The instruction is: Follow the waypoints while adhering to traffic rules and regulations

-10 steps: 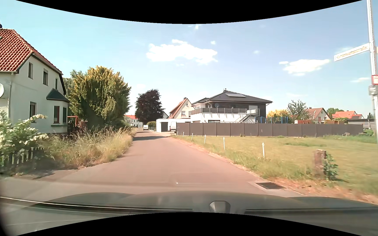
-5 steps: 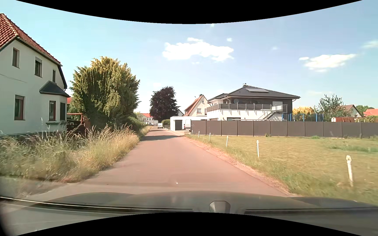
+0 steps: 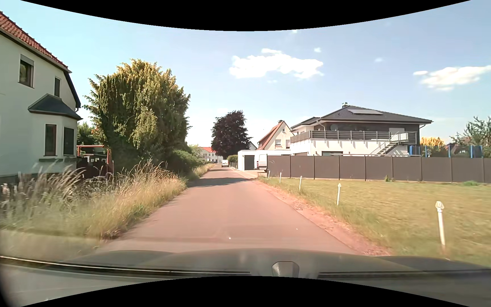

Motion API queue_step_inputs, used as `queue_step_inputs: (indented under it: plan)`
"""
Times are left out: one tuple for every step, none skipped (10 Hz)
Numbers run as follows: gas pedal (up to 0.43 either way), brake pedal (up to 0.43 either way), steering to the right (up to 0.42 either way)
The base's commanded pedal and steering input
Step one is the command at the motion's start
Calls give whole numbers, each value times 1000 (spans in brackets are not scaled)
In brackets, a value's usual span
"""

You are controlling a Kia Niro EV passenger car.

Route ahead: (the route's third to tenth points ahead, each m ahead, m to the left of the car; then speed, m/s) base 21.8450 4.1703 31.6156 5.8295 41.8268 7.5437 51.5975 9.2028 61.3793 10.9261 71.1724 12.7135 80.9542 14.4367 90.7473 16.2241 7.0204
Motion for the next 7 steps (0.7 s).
queue_step_inputs:
  plan:
    - [169,6,-83]
    - [169,6,-77]
    - [169,6,-74]
    - [169,6,-73]
    - [169,6,-71]
    - [169,6,-68]
    - [169,6,-64]
